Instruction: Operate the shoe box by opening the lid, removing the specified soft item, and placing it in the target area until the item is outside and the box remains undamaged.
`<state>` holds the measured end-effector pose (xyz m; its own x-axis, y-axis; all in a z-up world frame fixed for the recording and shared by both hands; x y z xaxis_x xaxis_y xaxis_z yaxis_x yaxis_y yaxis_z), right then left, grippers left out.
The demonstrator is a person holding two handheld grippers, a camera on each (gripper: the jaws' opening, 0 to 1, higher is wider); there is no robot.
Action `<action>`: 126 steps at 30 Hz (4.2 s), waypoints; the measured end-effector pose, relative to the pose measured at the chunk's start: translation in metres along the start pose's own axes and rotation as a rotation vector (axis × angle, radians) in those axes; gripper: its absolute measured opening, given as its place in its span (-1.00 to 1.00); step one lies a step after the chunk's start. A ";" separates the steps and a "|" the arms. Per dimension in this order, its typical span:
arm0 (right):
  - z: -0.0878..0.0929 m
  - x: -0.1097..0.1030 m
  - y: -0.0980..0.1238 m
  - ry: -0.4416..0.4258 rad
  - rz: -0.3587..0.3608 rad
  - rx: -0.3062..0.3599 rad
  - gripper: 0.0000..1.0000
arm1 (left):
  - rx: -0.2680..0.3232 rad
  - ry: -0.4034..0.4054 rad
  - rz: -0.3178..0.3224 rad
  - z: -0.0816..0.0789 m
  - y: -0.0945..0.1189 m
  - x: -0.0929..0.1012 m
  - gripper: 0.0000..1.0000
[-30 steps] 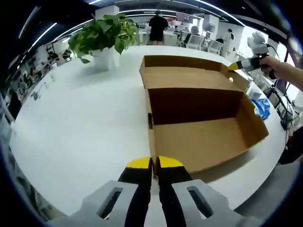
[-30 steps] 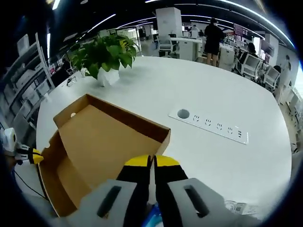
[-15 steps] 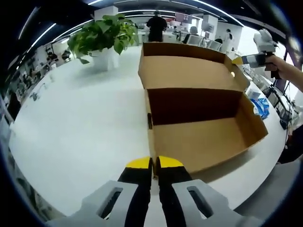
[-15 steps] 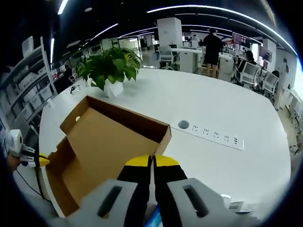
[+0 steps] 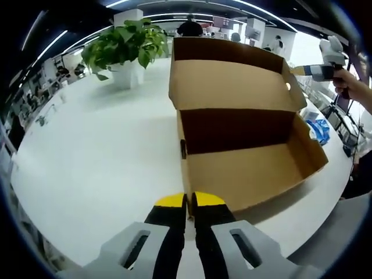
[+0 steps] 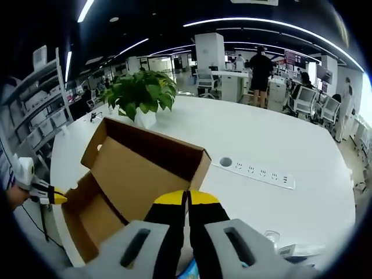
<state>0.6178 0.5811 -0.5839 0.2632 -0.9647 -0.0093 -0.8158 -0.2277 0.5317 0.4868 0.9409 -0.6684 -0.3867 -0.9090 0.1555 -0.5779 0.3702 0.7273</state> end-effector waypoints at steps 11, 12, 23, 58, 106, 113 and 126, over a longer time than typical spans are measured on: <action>0.006 -0.008 0.024 -0.005 0.008 0.074 -1.00 | 0.005 -0.003 0.005 0.000 0.000 0.000 -0.98; 0.007 -0.010 0.027 0.006 0.012 0.083 -1.00 | 0.006 -0.002 0.006 0.000 0.000 0.000 -0.98; 0.017 -0.022 0.048 0.007 0.041 0.154 -1.00 | 0.016 0.007 0.009 0.001 0.000 0.000 -0.97; 0.070 -0.052 0.095 0.007 0.030 0.189 -0.99 | 0.049 -0.050 0.010 0.002 0.003 -0.001 -0.91; 0.131 -0.078 0.106 0.171 -0.065 0.149 -0.70 | 0.249 -0.316 0.056 -0.020 0.044 0.015 -0.35; 0.137 -0.082 0.108 0.207 -0.097 0.146 -0.60 | 0.213 -0.341 0.090 -0.010 0.041 0.019 -0.30; 0.153 -0.092 0.109 0.225 -0.163 0.111 -0.40 | 0.194 -0.349 0.121 -0.003 0.040 0.021 -0.20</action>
<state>0.4258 0.6250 -0.6541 0.4931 -0.8634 0.1073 -0.8013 -0.4026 0.4426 0.4574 0.9356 -0.6342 -0.6617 -0.7492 -0.0281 -0.6246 0.5302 0.5734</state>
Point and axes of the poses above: the point that each gripper's makers call its tool centre point, and the gripper's own axes: y roughly backward along the fingers, x roughly to its right, z roughly out of its underside, the point moved 7 cm from there along y, roughly backward along the fingers, and after that the axes turned 8 degrees about z, right-handed, at the moved point
